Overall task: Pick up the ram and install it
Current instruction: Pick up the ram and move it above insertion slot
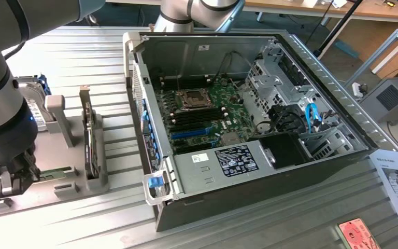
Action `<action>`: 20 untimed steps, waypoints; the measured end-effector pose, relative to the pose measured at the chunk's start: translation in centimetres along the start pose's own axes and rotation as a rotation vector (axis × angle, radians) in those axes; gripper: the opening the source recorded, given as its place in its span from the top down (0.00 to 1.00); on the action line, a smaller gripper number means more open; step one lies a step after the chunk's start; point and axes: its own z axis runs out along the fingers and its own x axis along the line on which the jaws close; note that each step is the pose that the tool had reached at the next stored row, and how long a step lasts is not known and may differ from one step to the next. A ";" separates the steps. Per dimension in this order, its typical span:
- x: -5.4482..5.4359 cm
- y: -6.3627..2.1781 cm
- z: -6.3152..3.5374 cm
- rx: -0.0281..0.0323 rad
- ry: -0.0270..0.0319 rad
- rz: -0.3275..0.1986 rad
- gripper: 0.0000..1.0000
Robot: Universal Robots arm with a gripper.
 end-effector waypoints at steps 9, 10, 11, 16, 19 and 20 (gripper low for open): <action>-0.1 0.04 -0.99 0.0000 0.0002 0.000 0.88; -0.1 0.05 -1.12 0.0000 0.0002 0.000 0.88; -0.1 0.05 -1.23 0.0000 0.0002 0.000 0.88; -0.2 0.08 -1.97 -0.0001 0.0003 0.000 0.88; -0.2 0.10 -2.38 0.0000 0.0002 0.000 0.88; -0.2 0.11 -2.51 0.0000 0.0003 0.000 0.88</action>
